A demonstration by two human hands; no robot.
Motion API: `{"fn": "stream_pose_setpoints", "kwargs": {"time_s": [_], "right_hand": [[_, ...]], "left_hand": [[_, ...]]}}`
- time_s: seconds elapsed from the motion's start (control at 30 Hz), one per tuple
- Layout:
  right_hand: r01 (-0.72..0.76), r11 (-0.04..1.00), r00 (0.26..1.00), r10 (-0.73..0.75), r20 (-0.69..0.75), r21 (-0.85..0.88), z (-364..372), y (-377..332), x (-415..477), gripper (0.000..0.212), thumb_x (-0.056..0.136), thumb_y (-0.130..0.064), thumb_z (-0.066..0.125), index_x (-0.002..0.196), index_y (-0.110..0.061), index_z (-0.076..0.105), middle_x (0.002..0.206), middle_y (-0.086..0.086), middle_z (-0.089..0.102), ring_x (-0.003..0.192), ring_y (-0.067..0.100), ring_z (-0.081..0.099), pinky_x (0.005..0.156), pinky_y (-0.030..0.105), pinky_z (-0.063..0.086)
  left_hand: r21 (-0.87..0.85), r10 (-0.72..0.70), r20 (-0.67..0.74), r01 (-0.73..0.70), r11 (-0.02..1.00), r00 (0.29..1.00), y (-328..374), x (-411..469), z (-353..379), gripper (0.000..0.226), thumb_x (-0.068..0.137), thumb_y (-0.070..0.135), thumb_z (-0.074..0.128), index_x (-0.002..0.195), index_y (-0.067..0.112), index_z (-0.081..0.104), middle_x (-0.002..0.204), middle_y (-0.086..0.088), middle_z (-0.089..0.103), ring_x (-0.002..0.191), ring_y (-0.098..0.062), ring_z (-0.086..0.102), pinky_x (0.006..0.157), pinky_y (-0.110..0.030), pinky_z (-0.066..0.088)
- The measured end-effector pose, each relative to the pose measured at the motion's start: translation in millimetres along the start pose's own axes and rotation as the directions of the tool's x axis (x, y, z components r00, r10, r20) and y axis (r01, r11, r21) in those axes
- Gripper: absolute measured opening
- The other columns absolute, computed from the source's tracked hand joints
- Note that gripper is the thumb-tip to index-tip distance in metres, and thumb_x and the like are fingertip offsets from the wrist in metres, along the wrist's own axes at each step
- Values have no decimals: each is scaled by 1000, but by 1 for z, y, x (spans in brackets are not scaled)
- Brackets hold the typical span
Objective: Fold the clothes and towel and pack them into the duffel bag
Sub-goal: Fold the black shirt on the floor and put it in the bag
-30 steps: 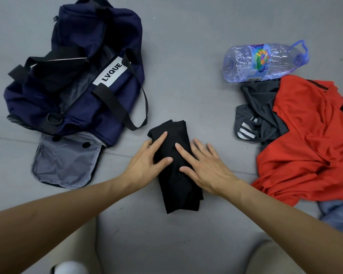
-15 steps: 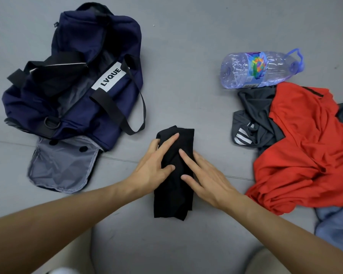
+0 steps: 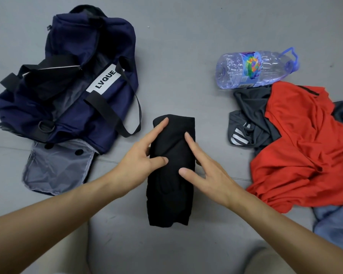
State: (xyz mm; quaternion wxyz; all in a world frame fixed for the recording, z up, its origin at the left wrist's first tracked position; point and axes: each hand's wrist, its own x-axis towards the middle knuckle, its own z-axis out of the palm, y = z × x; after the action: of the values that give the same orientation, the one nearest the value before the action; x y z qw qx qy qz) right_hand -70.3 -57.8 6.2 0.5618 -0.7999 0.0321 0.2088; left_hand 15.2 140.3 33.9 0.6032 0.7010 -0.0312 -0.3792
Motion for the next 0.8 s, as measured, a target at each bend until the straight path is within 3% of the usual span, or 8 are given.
{"fn": "stream_pose_setpoints", "kwargs": {"time_s": [0.07, 0.13, 0.2, 0.27, 0.37, 0.53, 0.63, 0.8], "right_hand": [[-6, 965, 1000, 5, 5, 261, -4, -10, -1, 79, 96, -40, 61, 155, -51, 9, 158, -26, 30, 144, -1, 33, 120, 36, 31], [25, 890, 1000, -24, -8, 455, -4, -26, -3, 79, 96, -31, 61, 157, -43, 13, 153, -30, 37, 142, 0, 38, 115, 28, 37], [78, 833, 997, -75, -29, 547, -3, -41, -4, 82, 94, -38, 66, 158, -38, 14, 155, -27, 35, 144, 3, 34, 116, 29, 35], [100, 797, 994, -99, -36, 595, -1, -52, -3, 88, 88, -50, 70, 157, -39, 17, 161, -19, 29, 148, 8, 29, 120, 41, 29], [108, 816, 993, -112, -28, 567, -2, -62, -1, 82, 89, -40, 71, 155, -45, 21, 159, -21, 32, 146, 6, 34, 117, 37, 34], [153, 943, 988, -145, -51, 295, 0, -69, 4, 70, 97, -8, 62, 150, -46, 35, 157, -21, 31, 141, 2, 39, 103, 22, 46], [128, 960, 991, -116, -64, 248, 0, -74, 12, 60, 98, -5, 60, 147, -36, 45, 155, -22, 35, 140, 0, 39, 103, 21, 46], [65, 952, 998, -58, -33, 300, -5, -98, 31, 59, 97, -4, 61, 144, -37, 49, 146, -18, 49, 128, 2, 54, 94, 16, 48]], "left_hand": [[-115, -21, 26, 24, 993, 999, 13, -7, -1, 83, 90, -17, 53, 145, 45, 45, 133, 14, 65, 121, -14, 63, 97, -29, 54], [-256, -38, 59, 52, 965, 998, 27, -14, -4, 79, 89, -17, 49, 144, 40, 49, 133, 6, 66, 122, -18, 63, 99, -31, 53], [-360, -30, 101, 65, 931, 994, 39, -21, -10, 76, 88, -13, 48, 143, 39, 50, 132, 2, 67, 121, -20, 64, 96, -32, 54], [-409, -7, 115, 54, 911, 993, 47, -26, -14, 74, 86, -8, 49, 141, 40, 52, 133, 2, 66, 121, -20, 64, 95, -32, 54], [-405, 5, 84, 29, 914, 996, 50, -28, -18, 73, 87, -11, 47, 141, 38, 54, 134, 3, 66, 122, -20, 63, 95, -31, 54], [-211, 50, 4, -48, 976, 999, 47, -27, -24, 71, 92, -17, 47, 141, 33, 55, 136, 5, 64, 127, -17, 60, 105, -36, 49], [-133, 75, -36, -79, 988, 997, 47, -27, -32, 67, 93, -13, 51, 141, 33, 55, 138, 8, 62, 129, -14, 58, 109, -39, 46], [-113, 111, -43, -115, 987, 993, 48, -35, -48, 69, 91, -2, 65, 144, 39, 49, 138, 17, 60, 128, -7, 57, 105, -27, 47]]}}
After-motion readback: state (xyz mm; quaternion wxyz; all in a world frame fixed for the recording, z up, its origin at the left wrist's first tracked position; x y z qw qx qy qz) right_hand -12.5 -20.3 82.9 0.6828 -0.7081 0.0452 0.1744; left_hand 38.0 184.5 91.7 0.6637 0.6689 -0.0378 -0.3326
